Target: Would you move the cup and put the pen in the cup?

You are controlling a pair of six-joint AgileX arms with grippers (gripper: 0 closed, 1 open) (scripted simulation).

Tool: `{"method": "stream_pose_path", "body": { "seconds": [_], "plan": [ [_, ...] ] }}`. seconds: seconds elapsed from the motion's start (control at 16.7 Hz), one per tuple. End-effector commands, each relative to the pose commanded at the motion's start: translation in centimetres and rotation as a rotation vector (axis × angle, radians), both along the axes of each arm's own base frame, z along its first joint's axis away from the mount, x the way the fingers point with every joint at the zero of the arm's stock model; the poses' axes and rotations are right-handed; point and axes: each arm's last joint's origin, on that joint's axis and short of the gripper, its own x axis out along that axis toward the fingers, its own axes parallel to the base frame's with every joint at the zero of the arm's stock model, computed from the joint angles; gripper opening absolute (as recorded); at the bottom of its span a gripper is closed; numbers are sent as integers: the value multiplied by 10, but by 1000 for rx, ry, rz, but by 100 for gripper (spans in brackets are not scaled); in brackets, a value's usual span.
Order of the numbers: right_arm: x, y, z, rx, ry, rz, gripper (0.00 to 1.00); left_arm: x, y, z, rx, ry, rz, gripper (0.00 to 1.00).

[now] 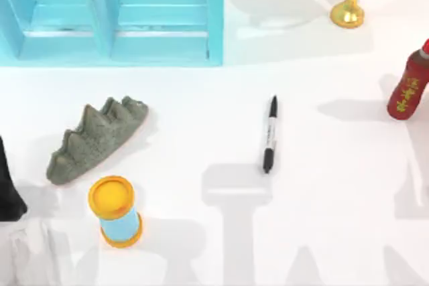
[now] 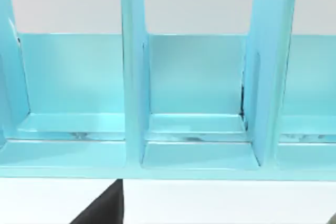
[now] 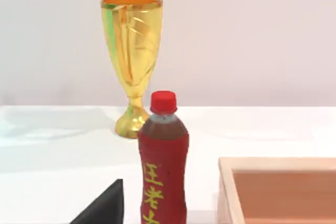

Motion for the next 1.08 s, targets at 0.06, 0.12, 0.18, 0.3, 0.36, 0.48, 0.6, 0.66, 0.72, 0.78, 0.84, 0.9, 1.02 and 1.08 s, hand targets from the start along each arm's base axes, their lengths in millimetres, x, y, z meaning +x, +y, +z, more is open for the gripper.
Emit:
{"method": "stream_pose_path", "body": {
  "seconds": [0.06, 0.12, 0.18, 0.3, 0.36, 0.48, 0.6, 0.66, 0.72, 0.78, 0.84, 0.9, 1.02, 1.08],
  "plan": [
    [0, 0, 0, 0, 0, 0, 100, 0, 0, 0, 0, 0, 0, 100],
    [0, 0, 0, 0, 0, 0, 100, 0, 0, 0, 0, 0, 0, 100],
    [0, 0, 2, -3, 10, -4, 100, 0, 0, 0, 0, 0, 0, 100],
    [0, -2, 10, -19, 59, -22, 100, 0, 0, 0, 0, 0, 0, 100],
    [1, -4, 17, -31, 97, -35, 100, 0, 0, 0, 0, 0, 0, 100],
    [5, -8, 36, -58, 198, -66, 100, 0, 0, 0, 0, 0, 0, 100],
    [13, -13, 60, -87, 329, -99, 100, 0, 0, 0, 0, 0, 0, 100],
    [20, -17, 72, -100, 403, -115, 100, 0, 0, 0, 0, 0, 0, 100],
    [29, -22, 85, -112, 483, -129, 100, 0, 0, 0, 0, 0, 0, 100],
    [40, -27, 96, -121, 567, -140, 100, 0, 0, 0, 0, 0, 0, 100],
    [52, -34, 107, -128, 655, -149, 100, 0, 0, 0, 0, 0, 0, 100],
    [66, -41, 116, -131, 744, -154, 100, 0, 0, 0, 0, 0, 0, 100],
    [96, -60, 128, -129, 923, -155, 100, 0, 0, 0, 0, 0, 0, 100],
    [112, -70, 131, -123, 1009, -150, 100, 0, 0, 0, 0, 0, 0, 100]
  ]
}}
